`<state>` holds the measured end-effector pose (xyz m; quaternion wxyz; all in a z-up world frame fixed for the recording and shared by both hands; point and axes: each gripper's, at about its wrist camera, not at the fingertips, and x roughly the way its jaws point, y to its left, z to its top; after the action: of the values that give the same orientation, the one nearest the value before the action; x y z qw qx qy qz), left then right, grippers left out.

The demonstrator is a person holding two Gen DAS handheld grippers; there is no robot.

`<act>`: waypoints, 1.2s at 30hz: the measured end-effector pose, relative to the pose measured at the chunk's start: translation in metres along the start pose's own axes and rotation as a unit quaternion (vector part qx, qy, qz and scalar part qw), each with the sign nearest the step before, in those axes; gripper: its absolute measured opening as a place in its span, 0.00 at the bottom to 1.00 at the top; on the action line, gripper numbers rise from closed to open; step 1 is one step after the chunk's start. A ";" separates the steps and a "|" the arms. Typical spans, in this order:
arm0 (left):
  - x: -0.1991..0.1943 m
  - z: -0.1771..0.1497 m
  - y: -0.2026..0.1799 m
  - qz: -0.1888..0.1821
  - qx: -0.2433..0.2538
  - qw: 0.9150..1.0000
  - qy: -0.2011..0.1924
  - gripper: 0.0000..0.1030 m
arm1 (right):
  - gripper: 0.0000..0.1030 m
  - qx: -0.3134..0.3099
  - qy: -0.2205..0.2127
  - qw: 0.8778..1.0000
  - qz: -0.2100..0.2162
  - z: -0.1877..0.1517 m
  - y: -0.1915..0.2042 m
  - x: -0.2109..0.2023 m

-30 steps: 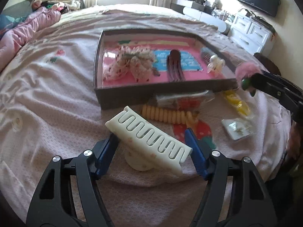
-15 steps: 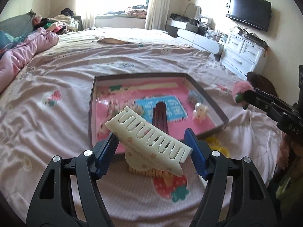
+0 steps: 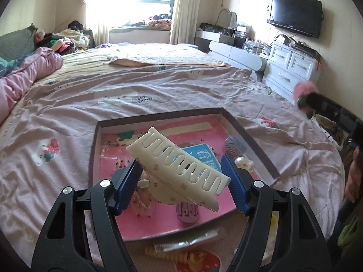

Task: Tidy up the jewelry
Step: 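Carry the cloud clip into the tray with the left tool while the right tool carries the pom-pom there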

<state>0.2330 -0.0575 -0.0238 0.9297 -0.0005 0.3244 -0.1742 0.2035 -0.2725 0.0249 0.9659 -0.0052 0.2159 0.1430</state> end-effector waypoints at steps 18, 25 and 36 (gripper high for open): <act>0.054 -0.019 0.011 0.000 -0.004 0.998 0.063 0.60 | 0.37 -0.015 0.102 0.995 0.014 -0.025 0.005 0.080; 0.059 -0.021 0.014 0.007 -0.007 0.998 0.068 0.60 | 0.37 0.000 0.145 0.989 0.008 -0.053 -0.001 0.082; 0.051 -0.020 0.016 0.008 -0.012 0.998 0.061 0.70 | 0.38 0.012 0.190 0.982 -0.002 -0.077 -0.003 0.076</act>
<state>0.2637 -0.0568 -0.0719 0.9096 0.0018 0.3822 -0.1629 0.2379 -0.2605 -0.0768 0.9077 -0.0208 0.3968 0.1352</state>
